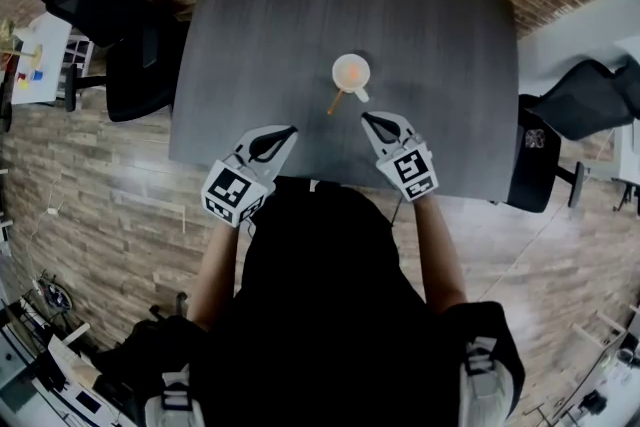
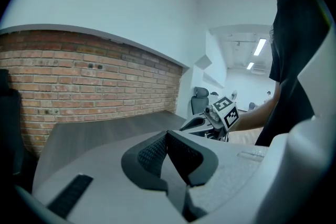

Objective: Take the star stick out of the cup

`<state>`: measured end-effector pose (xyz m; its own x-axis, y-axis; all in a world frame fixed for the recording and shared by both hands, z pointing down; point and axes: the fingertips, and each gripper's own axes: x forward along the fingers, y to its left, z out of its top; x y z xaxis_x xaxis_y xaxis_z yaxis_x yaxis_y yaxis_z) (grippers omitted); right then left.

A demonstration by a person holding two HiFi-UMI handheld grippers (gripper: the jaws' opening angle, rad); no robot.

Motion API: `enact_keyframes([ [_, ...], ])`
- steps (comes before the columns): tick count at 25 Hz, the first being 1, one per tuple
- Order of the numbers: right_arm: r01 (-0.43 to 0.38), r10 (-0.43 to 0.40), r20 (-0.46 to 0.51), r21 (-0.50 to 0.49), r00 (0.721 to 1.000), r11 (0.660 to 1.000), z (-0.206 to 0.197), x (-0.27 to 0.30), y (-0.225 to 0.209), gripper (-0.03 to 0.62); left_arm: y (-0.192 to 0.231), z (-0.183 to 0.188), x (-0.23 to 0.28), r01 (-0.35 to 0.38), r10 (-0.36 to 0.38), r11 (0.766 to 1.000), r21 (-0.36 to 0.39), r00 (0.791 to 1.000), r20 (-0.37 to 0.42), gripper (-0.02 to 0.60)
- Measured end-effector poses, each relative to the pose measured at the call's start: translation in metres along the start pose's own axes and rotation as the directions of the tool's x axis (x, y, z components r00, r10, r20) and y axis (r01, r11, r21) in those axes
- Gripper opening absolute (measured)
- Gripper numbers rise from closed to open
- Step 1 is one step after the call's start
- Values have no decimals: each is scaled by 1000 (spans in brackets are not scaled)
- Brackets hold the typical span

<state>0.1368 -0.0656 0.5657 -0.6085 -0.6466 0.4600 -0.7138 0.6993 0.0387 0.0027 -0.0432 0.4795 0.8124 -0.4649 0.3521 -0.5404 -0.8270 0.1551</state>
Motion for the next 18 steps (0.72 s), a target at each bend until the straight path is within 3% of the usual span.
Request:
enact_keyframes([
  [5,6,-7,-28,-10,1000,1000,-6,12,-5,0,16,11,11,15,-15,1000,26,1000,27,0],
  [13,-14,11,-71,-49,997,999,-16,51,-14,2,40,14,14,21,-21,1000,12,1000,3,0],
  [18,-26,21,-126,-37,992,999,-31,69,-17,45,51,8,16,12,-13,1000,-10,1000,-25,2],
])
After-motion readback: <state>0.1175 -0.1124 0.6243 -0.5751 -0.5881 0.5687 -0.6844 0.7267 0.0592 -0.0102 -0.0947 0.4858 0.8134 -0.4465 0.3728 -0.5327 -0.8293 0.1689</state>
